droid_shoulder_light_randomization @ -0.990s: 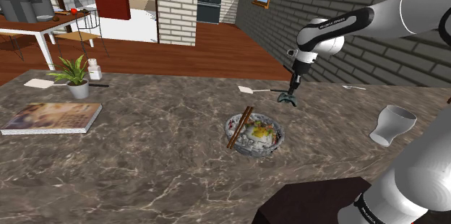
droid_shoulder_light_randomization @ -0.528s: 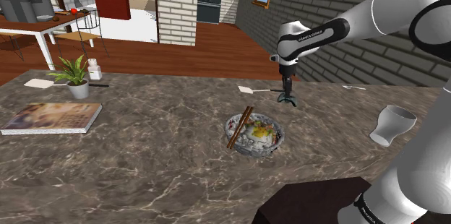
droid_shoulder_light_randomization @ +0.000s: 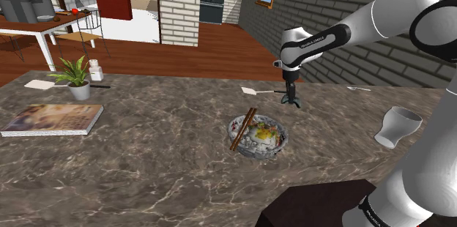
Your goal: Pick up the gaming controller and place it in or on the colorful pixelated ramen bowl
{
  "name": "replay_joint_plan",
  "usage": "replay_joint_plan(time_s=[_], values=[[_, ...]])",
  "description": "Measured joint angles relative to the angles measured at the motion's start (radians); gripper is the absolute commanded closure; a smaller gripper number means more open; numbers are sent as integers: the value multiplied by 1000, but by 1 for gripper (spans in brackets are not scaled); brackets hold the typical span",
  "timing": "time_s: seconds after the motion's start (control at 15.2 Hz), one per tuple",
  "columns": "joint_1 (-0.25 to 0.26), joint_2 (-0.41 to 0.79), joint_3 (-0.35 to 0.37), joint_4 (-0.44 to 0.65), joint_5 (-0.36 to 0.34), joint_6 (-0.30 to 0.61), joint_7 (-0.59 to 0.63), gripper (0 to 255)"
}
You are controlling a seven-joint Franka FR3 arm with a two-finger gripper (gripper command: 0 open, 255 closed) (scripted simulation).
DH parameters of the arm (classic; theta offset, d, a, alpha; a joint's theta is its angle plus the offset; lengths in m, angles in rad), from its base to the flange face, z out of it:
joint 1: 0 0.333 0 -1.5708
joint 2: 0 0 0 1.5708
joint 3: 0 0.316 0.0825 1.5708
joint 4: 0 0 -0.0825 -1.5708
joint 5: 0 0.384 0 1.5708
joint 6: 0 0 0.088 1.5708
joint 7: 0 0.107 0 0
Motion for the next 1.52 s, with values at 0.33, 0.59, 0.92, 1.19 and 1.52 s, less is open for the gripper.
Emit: replay_joint_plan(time_s=[0.33, 0.59, 0.92, 1.19, 1.52], values=[[0, 0, 0, 0, 0, 0, 0, 255], [0, 0, 0, 0, 0, 0, 0, 255], [0, -3, 0, 2, 0, -5, 0, 255], [2, -28, -1, 19, -4, -46, -5, 255], [6, -54, 1, 59, -6, -111, -10, 255]])
